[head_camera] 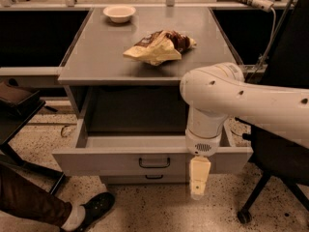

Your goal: Open top drawer

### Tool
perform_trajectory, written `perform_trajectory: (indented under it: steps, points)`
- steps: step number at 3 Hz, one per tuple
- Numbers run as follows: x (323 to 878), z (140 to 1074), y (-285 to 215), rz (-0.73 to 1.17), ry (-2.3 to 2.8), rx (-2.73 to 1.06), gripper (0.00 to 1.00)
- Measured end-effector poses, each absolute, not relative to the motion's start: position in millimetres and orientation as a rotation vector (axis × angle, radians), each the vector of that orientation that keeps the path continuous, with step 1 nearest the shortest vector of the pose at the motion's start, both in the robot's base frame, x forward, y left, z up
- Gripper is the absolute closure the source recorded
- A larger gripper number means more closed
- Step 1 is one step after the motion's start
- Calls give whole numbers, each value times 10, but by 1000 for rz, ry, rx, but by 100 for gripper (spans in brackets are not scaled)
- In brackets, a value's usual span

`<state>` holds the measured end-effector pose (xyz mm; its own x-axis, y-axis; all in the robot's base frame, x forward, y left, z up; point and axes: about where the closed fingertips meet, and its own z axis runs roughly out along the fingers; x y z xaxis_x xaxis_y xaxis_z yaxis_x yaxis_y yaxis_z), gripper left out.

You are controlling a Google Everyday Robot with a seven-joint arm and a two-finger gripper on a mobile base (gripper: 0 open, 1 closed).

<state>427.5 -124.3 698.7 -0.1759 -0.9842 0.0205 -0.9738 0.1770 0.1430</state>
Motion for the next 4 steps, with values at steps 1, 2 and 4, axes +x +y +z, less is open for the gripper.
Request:
perform_trajectory:
  steps: [1,2,4]
  points:
    - [4275,6987,-1243,-147,-2325,1943,0]
    - [4292,6850,-1183,-187,-2296,1957,0]
    - [4020,6751,-1193,-265,-2244,1929,0]
